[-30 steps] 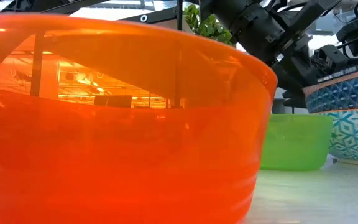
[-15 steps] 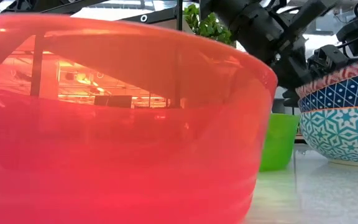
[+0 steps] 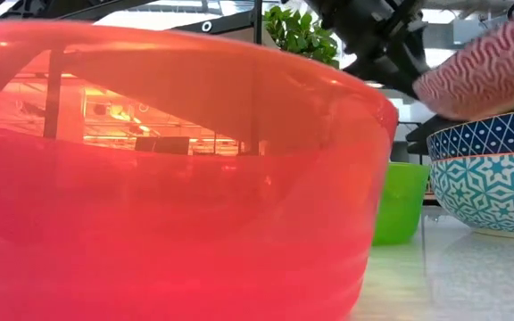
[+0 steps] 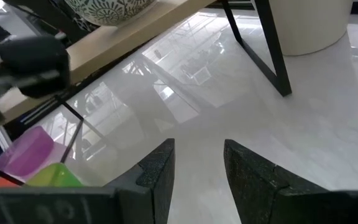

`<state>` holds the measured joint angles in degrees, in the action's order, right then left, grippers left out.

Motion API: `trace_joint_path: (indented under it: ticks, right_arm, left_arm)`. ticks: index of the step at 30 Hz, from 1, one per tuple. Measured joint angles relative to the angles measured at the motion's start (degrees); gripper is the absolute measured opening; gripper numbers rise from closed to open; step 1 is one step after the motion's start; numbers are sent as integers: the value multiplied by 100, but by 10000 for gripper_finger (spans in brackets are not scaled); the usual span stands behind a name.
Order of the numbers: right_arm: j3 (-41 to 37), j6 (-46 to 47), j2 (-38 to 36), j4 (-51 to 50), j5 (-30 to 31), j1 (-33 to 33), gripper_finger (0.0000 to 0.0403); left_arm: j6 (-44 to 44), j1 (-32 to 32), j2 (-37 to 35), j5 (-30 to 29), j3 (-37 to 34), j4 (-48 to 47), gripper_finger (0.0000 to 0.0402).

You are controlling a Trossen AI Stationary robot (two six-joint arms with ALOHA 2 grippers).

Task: Place and stack bowls onto a shelf
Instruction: Stack the blue patterned bowl on top of the red patterned bowl on the shelf

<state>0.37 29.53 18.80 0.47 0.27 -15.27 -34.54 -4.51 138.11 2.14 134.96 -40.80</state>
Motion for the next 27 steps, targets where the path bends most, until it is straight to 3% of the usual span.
trace_joint_path:
  ticks: [14,27]
  right_arm:
    - [1,-3,82,0,2,-119,164]
    - [-1,-1,75,0,2,-291,164]
  left_arm:
    - [-387,228,-1061,-12,0,-533,0]
    - [-189,695,-2375,-1731,1,-2536,0]
